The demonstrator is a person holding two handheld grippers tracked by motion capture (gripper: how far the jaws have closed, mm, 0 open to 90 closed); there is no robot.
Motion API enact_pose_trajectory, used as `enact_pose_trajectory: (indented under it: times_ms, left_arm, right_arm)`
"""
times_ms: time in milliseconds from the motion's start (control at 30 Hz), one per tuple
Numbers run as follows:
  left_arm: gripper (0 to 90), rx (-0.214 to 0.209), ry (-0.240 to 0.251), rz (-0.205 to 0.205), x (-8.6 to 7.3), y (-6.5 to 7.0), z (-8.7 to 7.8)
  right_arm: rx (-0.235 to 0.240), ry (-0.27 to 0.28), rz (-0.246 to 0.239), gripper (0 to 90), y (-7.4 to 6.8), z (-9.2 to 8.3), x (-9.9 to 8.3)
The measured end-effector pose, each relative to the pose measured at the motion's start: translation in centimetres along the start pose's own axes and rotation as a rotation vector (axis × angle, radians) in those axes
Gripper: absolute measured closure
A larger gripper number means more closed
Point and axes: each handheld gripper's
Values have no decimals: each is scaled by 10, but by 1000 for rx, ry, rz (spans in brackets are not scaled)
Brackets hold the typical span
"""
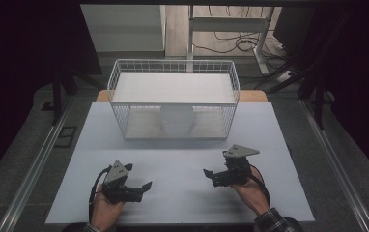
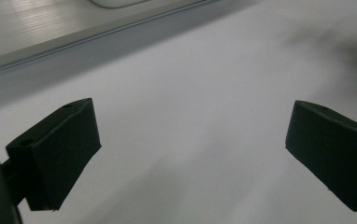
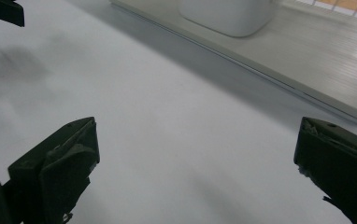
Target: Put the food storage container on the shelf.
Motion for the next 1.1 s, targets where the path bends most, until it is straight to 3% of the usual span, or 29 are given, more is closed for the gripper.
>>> enact_pose_trajectory:
  times_ms: [567,833,1100]
  left_arm:
    - [24,-8,2,-1,0,-1,1]
    - [22,-10,-9,-3,-1,-1,3]
    - [20,-2,-18,-1,-1,-1,4]
  right_arm:
    - [-77,-15,37,0,10,-24,-33]
    - [-87,-78,38,0,10,-21,-50]
    - [-108,-146,5,0,8,-14,-55]
Point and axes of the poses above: each handheld gripper's, and its own axes: z roughly forward along the jaws, x roughly out of its top, y roughly to its right, and after that the axes turned 1 degree about -z, right-handed
